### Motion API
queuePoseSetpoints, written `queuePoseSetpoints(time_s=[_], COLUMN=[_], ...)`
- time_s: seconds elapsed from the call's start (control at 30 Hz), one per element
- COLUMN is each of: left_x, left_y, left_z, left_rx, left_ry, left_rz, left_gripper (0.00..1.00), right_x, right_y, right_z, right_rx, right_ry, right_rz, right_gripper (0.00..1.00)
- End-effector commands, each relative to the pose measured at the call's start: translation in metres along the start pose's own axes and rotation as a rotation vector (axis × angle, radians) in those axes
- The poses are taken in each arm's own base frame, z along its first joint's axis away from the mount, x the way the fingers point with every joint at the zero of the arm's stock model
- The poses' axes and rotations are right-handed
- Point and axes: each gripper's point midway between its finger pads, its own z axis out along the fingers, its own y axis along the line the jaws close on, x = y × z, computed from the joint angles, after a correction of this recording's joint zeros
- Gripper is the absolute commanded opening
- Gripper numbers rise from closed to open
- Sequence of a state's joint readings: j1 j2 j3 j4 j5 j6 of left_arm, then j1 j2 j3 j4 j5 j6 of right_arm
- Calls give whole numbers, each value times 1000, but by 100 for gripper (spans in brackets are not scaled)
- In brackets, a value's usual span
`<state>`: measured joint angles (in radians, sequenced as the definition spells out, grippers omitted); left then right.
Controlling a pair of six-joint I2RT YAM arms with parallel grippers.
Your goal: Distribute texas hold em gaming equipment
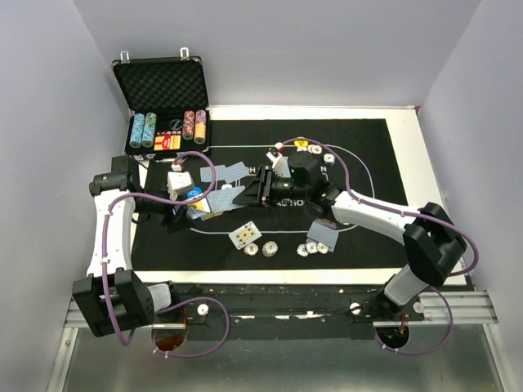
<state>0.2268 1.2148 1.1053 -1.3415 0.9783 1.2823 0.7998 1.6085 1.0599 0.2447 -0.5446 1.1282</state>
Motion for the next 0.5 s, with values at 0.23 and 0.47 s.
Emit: queuePoseSetpoints(time_s=[0.23,0.47], left_x=[-15,-16], left_y=[-54,-54], left_z=[-9,-9], left_rx=[132,131], left_ry=[-32,-33], left_rz=[-165,-168], left_gripper=[0,0], right_x=[14,15], right_y=[-6,-10], right_z=[-4,-11], right_rx=[-4,10], right_ry=[27,14], right_rz=[15,21], right_gripper=[45,44])
